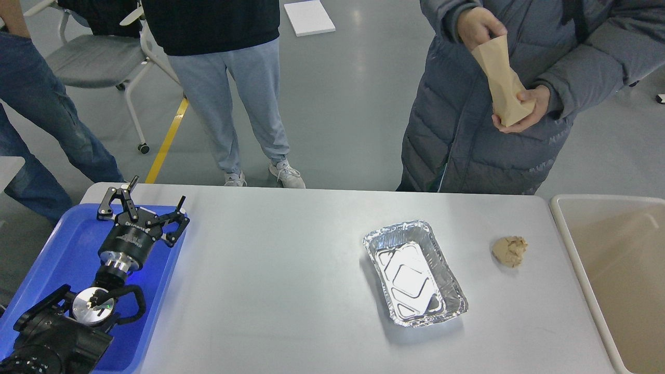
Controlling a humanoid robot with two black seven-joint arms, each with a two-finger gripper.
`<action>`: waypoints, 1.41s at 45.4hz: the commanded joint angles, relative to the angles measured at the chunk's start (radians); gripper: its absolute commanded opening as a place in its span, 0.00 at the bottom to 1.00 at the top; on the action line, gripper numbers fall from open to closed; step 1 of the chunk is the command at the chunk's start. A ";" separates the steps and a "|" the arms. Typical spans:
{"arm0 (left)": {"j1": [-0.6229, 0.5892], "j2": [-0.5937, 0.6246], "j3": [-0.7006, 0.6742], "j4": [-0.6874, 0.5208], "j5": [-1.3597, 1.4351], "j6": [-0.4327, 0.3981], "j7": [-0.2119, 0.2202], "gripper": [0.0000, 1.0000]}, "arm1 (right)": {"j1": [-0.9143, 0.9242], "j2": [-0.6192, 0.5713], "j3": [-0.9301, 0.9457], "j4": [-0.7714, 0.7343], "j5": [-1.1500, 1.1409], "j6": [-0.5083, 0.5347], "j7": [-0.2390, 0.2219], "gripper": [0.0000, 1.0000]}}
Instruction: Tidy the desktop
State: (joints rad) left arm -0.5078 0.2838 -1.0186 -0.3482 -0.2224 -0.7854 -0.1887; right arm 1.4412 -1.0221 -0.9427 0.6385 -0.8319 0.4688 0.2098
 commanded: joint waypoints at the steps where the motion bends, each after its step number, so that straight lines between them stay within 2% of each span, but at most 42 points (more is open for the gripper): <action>1: 0.000 0.000 0.000 0.000 0.000 0.000 0.000 1.00 | -0.142 0.080 0.001 -0.066 0.112 -0.061 -0.001 0.00; 6: 0.000 0.000 0.000 0.000 0.000 0.000 0.000 1.00 | -0.160 0.109 0.002 -0.069 0.114 -0.075 -0.001 0.00; 14: 0.000 0.000 0.000 0.000 0.000 0.000 0.000 1.00 | -0.254 0.177 0.038 -0.077 0.120 -0.163 -0.003 0.00; 28: 0.000 0.000 0.000 0.000 0.000 0.000 0.000 1.00 | -0.479 0.358 0.056 -0.332 0.298 -0.220 -0.004 0.00; 44: 0.000 0.000 0.000 0.000 0.000 0.000 -0.002 1.00 | -0.498 0.366 0.055 -0.329 0.307 -0.222 -0.001 0.00; 45: 0.000 0.000 0.000 0.000 0.000 0.000 -0.002 1.00 | -0.496 0.366 0.055 -0.327 0.307 -0.223 -0.001 0.06; 50: 0.000 0.000 0.000 0.000 0.000 0.000 0.000 1.00 | -0.495 0.362 0.073 -0.327 0.309 -0.236 -0.001 0.60; 53: 0.000 -0.002 0.000 0.000 0.000 0.000 -0.002 1.00 | -0.496 0.362 0.100 -0.327 0.309 -0.245 -0.001 0.83; 57: 0.000 -0.001 0.000 0.000 0.000 0.000 0.000 1.00 | -0.498 0.361 0.150 -0.318 0.309 -0.243 -0.001 0.97; 64: 0.000 -0.002 0.000 0.000 0.000 0.000 -0.002 1.00 | -0.479 0.320 0.170 -0.264 0.307 -0.236 -0.001 0.98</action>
State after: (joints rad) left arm -0.5077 0.2832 -1.0186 -0.3482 -0.2224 -0.7854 -0.1897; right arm 0.9510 -0.6655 -0.8193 0.3275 -0.5262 0.2332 0.2086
